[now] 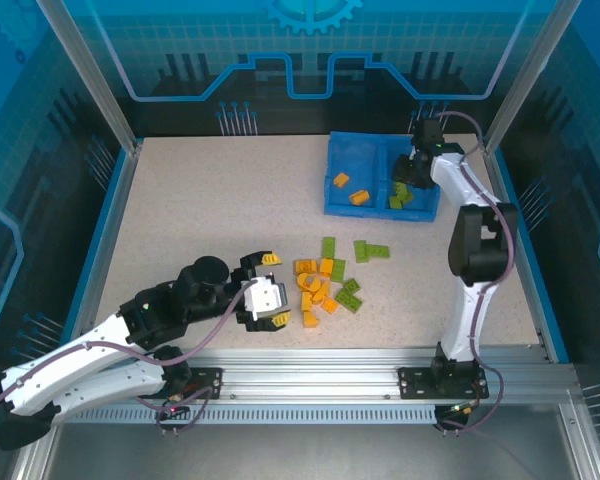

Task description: Sort the legos into containers by color

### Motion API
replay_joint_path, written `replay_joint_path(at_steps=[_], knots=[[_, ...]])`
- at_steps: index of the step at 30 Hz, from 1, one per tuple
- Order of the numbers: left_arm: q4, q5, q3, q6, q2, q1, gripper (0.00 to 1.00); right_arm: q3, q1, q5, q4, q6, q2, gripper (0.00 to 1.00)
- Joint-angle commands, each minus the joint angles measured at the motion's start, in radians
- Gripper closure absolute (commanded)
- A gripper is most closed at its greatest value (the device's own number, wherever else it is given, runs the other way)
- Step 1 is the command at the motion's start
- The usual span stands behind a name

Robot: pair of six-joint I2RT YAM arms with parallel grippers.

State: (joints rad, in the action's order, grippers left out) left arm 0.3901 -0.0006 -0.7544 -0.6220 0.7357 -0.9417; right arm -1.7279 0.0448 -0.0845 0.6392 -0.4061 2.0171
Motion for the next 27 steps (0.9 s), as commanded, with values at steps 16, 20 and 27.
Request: replay_joint_path(at_steps=[16, 20, 27], knots=[[0.169, -0.415, -0.392, 1.212, 0.617, 0.011, 0.01, 0.663, 0.333, 0.178, 0.121, -0.135, -1.011, 0.14], [0.189, -0.372, -0.497, 1.282, 0.825, 0.017, 0.03, 0.825, 0.428, 0.163, 0.124, -0.265, -1.159, 0.13], [0.183, -0.266, -0.64, 1.286, 1.102, 0.069, 0.15, 0.981, 0.507, 0.138, 0.203, -0.387, -1.347, 0.1]])
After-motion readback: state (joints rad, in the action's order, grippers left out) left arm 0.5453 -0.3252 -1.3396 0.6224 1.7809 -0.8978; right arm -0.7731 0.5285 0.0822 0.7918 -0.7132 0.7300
